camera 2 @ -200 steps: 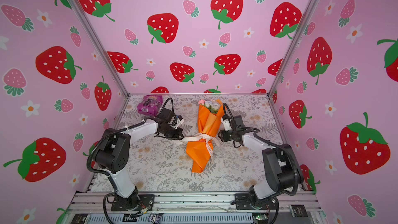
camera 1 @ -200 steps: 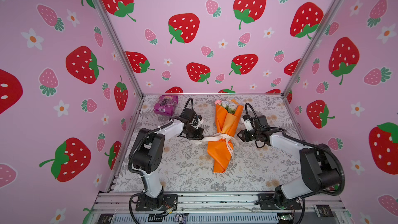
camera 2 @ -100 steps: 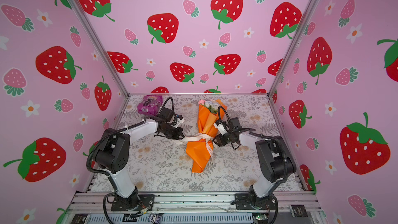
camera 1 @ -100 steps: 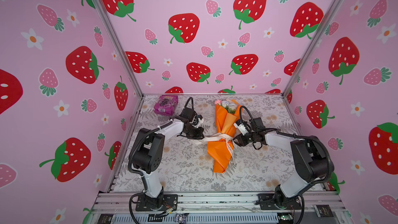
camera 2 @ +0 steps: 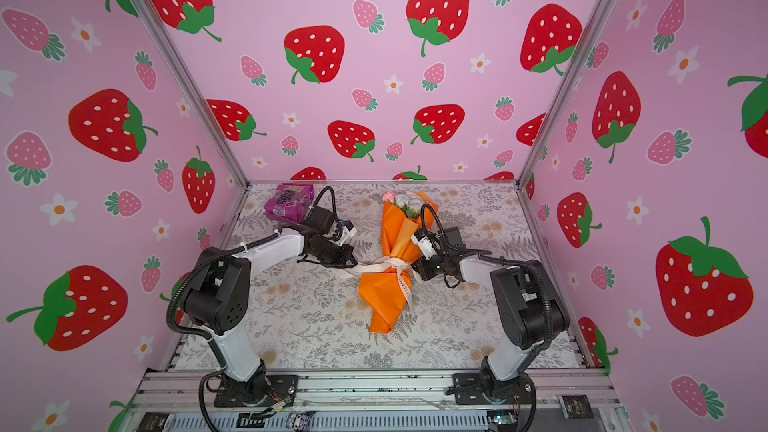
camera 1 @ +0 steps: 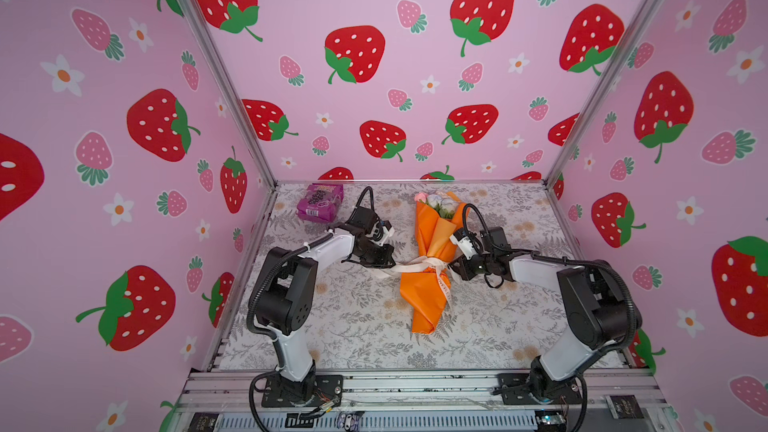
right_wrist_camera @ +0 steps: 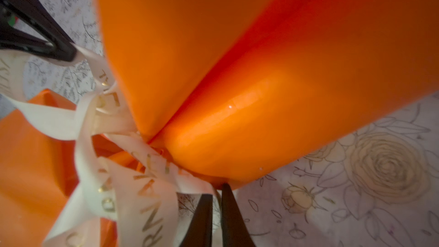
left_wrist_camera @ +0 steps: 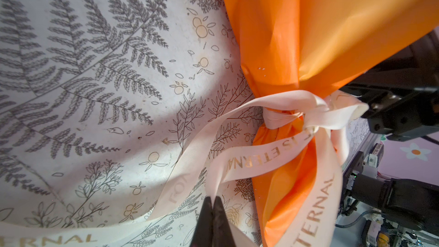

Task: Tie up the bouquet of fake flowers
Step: 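Grasp the ribbon tails with both grippers and pull them apart to tighten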

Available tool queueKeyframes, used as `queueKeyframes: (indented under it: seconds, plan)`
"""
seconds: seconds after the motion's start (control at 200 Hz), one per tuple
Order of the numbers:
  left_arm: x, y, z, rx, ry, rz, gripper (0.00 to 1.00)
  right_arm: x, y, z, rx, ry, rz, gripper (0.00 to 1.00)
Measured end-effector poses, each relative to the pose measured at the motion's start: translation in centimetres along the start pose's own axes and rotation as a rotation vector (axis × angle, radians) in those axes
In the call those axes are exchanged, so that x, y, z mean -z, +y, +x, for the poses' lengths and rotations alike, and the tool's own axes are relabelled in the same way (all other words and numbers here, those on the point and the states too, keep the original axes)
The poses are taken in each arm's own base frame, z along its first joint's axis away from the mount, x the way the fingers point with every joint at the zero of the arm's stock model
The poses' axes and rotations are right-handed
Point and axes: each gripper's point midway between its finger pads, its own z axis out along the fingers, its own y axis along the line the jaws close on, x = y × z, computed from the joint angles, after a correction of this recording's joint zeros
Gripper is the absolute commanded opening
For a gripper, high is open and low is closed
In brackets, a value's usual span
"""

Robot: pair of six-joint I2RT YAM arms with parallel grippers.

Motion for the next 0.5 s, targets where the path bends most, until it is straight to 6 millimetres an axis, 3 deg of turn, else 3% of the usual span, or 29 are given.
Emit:
queueKeyframes:
  seconds: [0.105, 0.325, 0.5]
  plan:
    - [0.0, 0.1, 0.0, 0.0, 0.0, -0.003, 0.0, 0.8, -0.1, 0.4, -0.045, -0.007, 0.037, 0.0]
    - [0.0, 0.3, 0.0, 0.0, -0.003, -0.017, 0.0, 3.0, -0.9, -0.3, -0.135, -0.062, 0.147, 0.0]
    - [0.0, 0.7, 0.0, 0.0, -0.004, -0.041, 0.0, 3.5, -1.8, 0.5, -0.184, -0.049, 0.212, 0.0]
